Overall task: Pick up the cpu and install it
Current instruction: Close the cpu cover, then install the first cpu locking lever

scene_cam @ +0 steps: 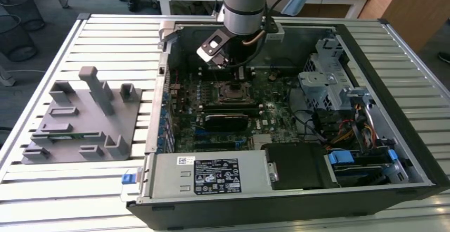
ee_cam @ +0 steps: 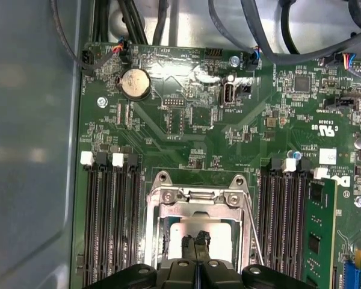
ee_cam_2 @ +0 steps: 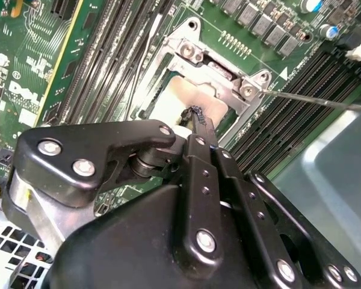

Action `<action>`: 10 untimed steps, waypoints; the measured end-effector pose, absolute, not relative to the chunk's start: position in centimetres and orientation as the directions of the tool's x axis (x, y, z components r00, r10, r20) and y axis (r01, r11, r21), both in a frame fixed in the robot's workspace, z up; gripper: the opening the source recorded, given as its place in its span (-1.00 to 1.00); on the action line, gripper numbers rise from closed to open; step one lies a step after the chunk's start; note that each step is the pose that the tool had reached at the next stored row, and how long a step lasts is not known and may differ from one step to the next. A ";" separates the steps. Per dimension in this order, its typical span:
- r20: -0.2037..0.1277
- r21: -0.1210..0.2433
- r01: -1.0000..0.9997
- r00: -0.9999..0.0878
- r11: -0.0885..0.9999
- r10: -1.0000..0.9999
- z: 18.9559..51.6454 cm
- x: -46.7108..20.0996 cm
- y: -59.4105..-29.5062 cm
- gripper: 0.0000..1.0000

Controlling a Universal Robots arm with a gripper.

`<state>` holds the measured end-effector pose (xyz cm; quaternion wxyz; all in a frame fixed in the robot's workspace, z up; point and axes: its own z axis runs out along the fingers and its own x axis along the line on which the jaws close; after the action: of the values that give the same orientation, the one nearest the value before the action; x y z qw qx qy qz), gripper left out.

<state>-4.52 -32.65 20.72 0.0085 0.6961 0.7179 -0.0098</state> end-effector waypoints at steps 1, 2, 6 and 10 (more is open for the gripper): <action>-0.026 -0.002 1.000 -0.031 0.031 0.999 20.7 -4.5 -32.6 -0.79; -0.026 -0.002 1.000 -0.031 0.031 0.999 20.7 -4.4 -32.6 -0.79; -0.026 -0.002 1.000 -0.031 0.031 0.999 20.7 -4.3 -32.6 -0.79; -0.026 -0.002 1.000 -0.031 0.031 0.999 20.7 -4.2 -32.6 -0.79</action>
<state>-4.24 -32.64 20.73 0.0085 0.6961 0.7178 -0.0098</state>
